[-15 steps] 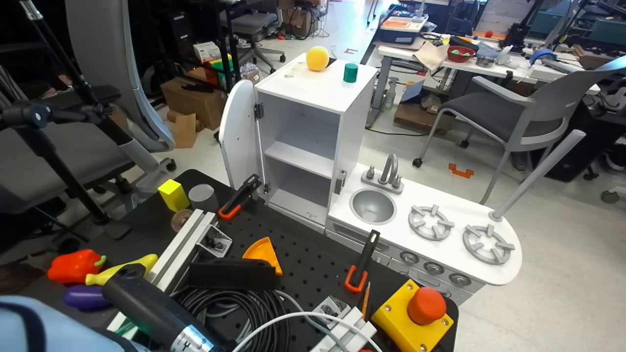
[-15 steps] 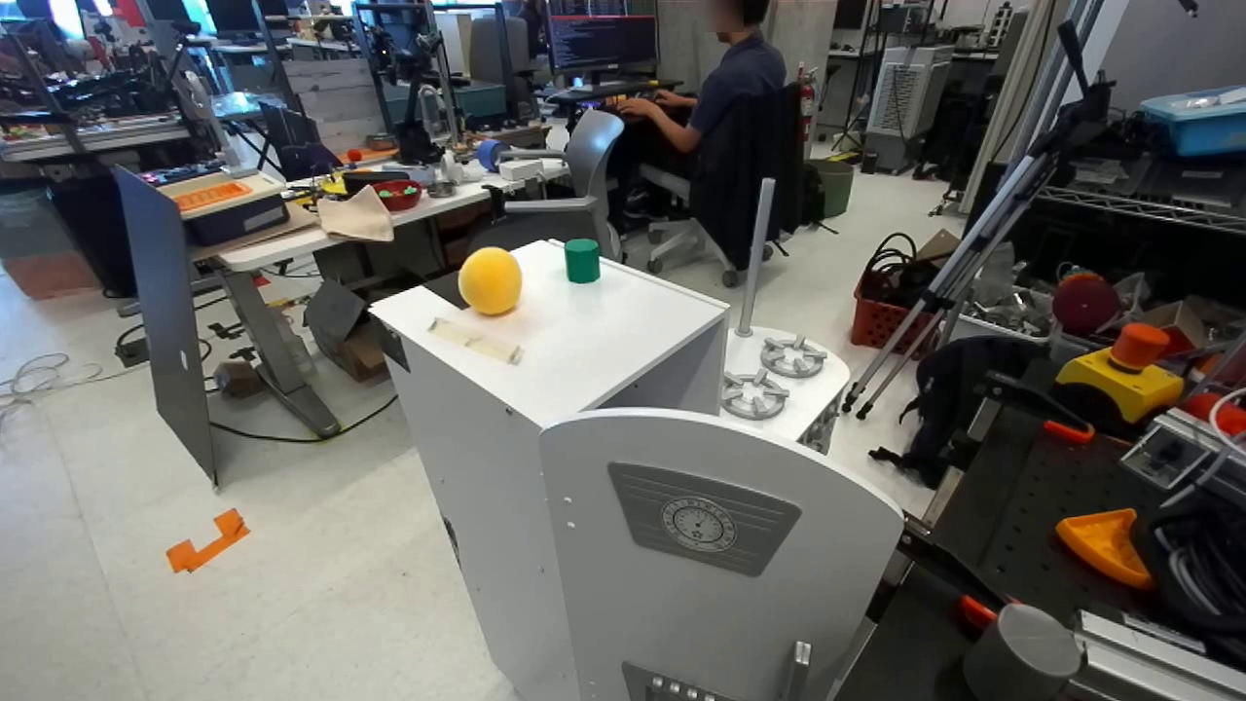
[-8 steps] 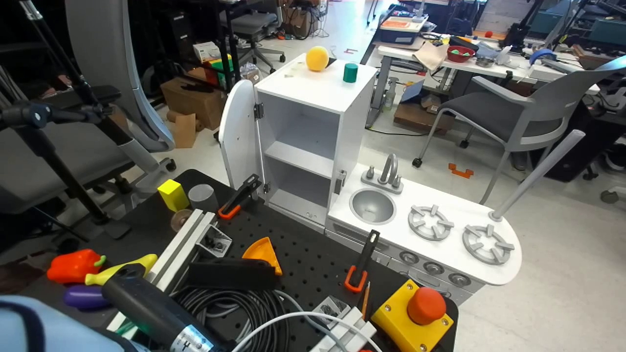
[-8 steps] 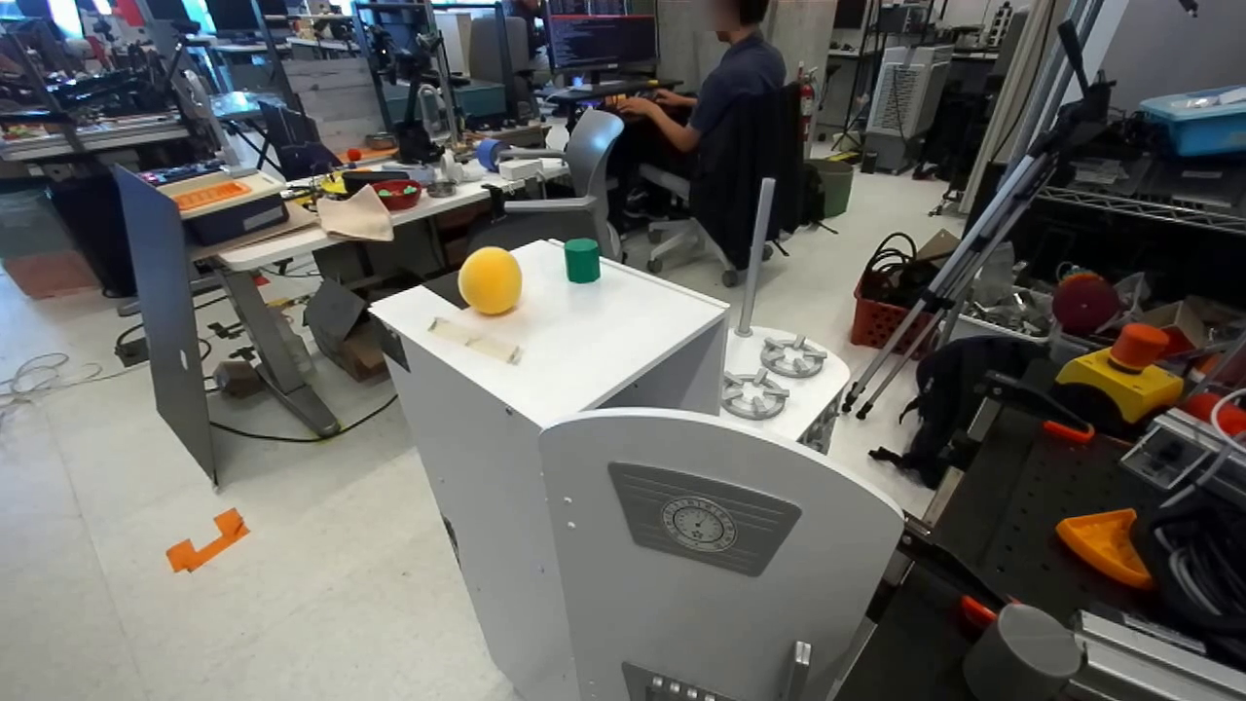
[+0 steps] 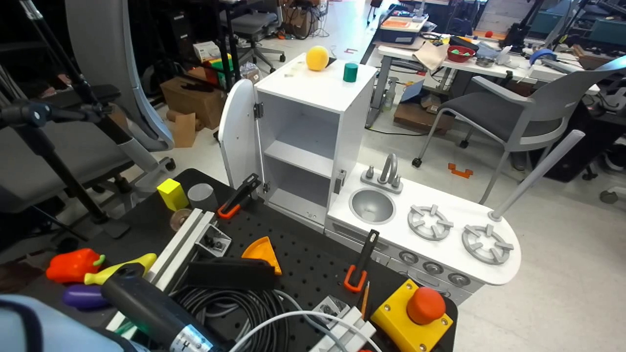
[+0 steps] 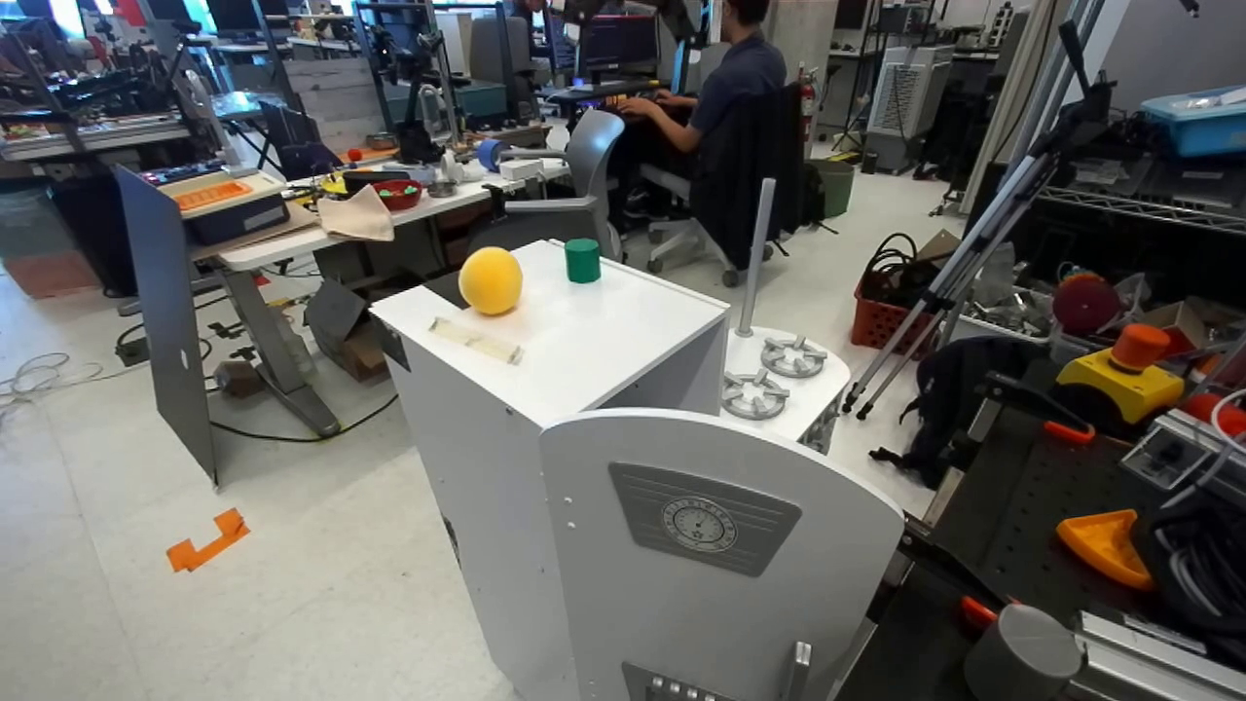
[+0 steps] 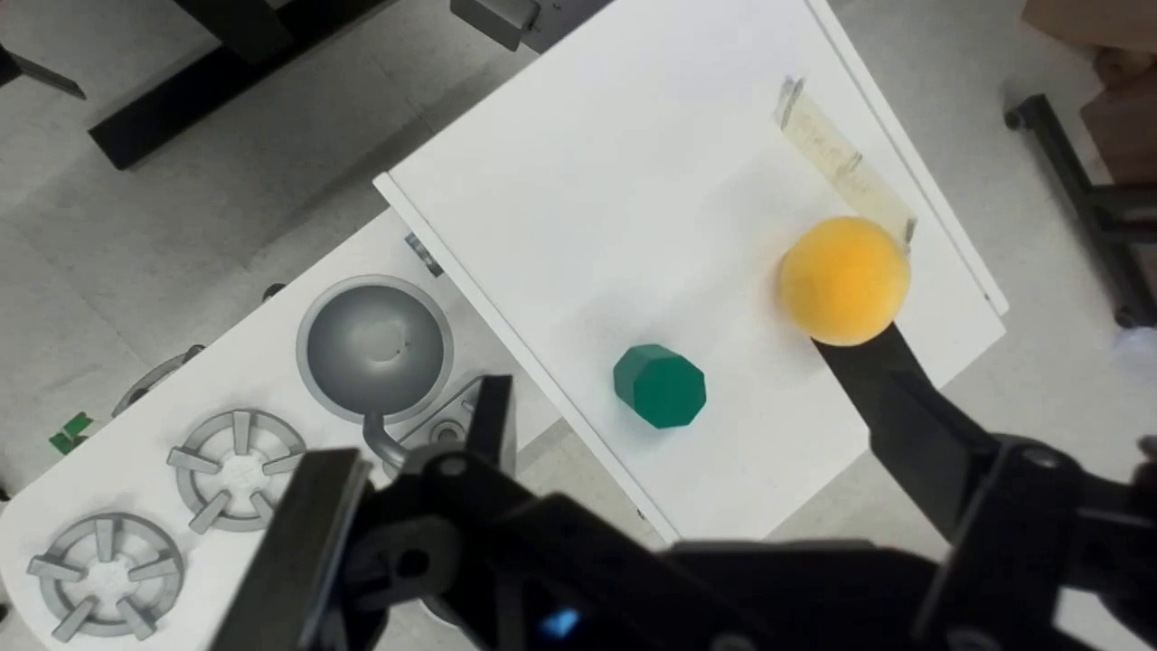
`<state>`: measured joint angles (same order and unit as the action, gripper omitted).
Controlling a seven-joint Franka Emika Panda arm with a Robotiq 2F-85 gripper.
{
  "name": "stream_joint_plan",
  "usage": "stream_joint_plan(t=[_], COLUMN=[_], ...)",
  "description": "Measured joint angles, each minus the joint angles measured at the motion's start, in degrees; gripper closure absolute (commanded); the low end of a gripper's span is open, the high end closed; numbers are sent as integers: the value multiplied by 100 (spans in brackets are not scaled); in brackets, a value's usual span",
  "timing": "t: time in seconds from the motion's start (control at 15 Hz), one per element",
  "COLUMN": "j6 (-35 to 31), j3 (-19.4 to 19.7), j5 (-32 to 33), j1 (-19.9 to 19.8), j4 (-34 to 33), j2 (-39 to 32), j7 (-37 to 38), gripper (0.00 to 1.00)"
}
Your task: Move the green object closer to you
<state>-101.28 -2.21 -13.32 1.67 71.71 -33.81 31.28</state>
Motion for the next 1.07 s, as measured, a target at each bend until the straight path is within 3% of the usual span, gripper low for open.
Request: stream_joint_plan(t=[0.47, 1.07], j6=[205, 350], j3=[73, 78], j5=[-11, 37], j1=[7, 180], j4=[-1479, -2559], j2=[-1461, -2598], j7=[861, 1661], gripper=[0, 0])
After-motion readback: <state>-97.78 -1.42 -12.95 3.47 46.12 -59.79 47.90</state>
